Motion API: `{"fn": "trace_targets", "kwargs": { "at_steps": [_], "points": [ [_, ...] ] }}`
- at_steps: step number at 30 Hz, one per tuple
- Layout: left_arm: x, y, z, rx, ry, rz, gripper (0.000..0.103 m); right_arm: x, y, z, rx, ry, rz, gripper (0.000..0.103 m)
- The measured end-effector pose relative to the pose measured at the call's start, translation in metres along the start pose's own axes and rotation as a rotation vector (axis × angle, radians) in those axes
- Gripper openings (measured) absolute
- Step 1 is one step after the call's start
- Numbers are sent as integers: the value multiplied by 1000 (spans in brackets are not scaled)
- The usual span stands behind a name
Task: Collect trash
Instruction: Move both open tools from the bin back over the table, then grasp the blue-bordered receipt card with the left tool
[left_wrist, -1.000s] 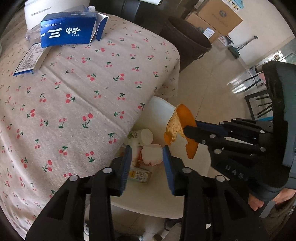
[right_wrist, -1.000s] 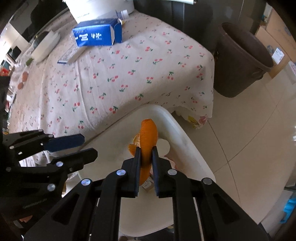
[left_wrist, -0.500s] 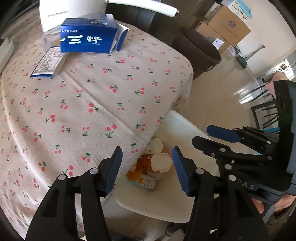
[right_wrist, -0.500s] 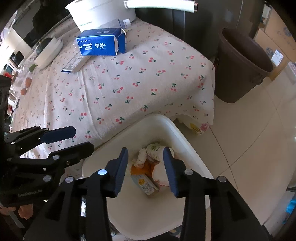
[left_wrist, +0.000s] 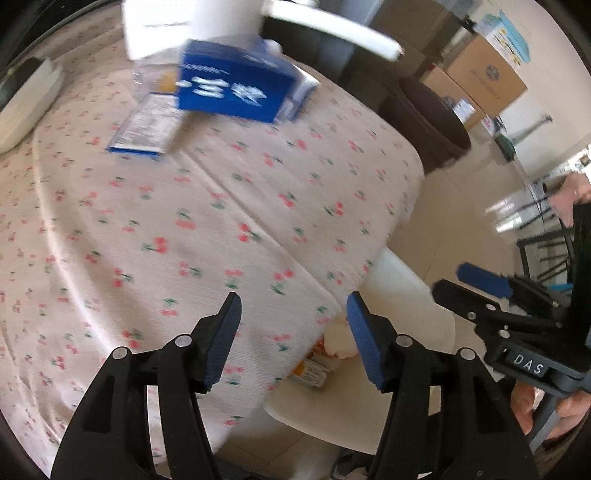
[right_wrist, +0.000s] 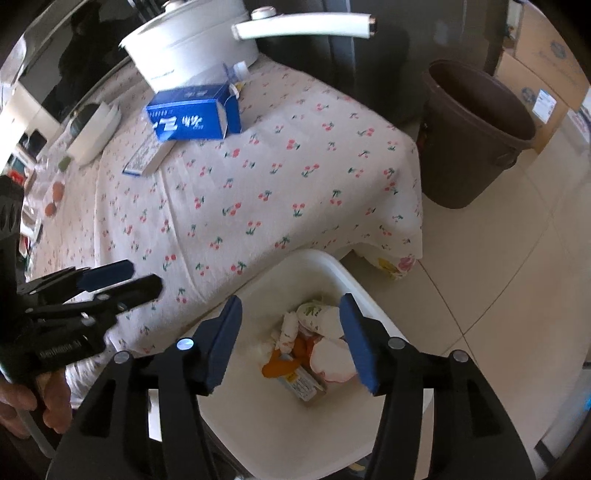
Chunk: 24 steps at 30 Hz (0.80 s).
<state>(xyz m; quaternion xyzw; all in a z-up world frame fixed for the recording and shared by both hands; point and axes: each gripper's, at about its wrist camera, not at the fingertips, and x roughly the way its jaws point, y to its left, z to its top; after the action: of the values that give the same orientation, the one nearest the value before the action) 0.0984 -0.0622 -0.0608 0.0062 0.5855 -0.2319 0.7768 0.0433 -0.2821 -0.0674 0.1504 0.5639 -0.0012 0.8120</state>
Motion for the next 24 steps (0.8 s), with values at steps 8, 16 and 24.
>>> {"fn": "trace_targets", "kwargs": {
  "at_steps": [8,16,24],
  "points": [
    [-48,87,26,-238,-145,87,75,-2,-14,6,99,-22,7,64],
    [-47,119,37,-259,-145,197,92,1,-3,20,83,-33,24,67],
    [-54,129,58,-253,-249,288,96,2,17,53,7,-78,49,79]
  ]
}}
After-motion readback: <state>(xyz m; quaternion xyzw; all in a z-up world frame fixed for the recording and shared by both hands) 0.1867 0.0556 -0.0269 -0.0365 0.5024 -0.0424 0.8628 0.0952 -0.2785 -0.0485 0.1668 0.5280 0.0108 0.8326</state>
